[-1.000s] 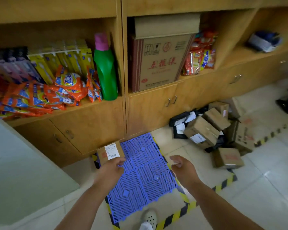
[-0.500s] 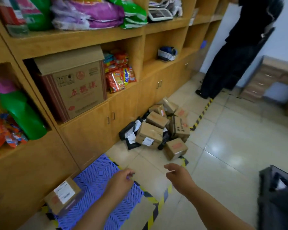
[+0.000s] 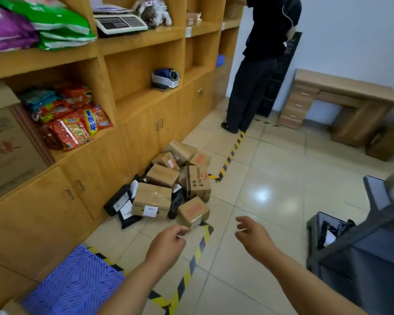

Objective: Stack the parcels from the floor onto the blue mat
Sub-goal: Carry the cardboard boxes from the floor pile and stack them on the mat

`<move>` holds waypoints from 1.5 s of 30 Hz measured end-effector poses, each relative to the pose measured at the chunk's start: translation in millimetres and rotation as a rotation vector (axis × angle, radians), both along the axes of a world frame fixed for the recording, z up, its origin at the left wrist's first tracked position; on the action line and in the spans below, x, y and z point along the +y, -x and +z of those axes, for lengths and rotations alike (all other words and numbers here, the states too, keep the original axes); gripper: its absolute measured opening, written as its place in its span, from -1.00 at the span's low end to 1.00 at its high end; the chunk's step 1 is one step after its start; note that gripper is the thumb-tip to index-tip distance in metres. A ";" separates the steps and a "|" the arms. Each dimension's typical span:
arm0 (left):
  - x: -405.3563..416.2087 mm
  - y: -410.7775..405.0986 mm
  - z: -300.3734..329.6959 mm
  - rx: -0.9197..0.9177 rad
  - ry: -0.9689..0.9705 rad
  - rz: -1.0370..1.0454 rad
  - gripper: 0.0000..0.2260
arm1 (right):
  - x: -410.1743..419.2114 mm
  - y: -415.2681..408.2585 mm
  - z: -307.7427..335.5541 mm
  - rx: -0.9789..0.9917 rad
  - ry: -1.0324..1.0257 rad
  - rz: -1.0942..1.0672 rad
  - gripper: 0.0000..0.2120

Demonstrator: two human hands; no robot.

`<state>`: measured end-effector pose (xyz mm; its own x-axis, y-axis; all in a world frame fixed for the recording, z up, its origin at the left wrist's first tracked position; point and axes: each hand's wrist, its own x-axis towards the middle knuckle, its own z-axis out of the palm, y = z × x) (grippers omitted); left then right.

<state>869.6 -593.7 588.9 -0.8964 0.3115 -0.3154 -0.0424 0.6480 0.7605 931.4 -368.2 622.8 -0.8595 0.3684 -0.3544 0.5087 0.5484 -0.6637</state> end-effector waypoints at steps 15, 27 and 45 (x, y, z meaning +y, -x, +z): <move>138.3 161.9 -11.0 -0.014 -0.039 0.002 -0.74 | 135.2 151.6 -15.2 -0.018 0.068 -0.047 -0.61; 236.3 329.0 -12.8 -0.071 -0.056 -0.033 -0.78 | 227.7 294.3 -18.1 -0.026 0.038 -0.109 -0.59; 440.7 526.0 -36.6 -0.203 -0.063 0.202 -0.78 | 484.4 529.4 -46.2 -0.114 0.040 0.018 -0.62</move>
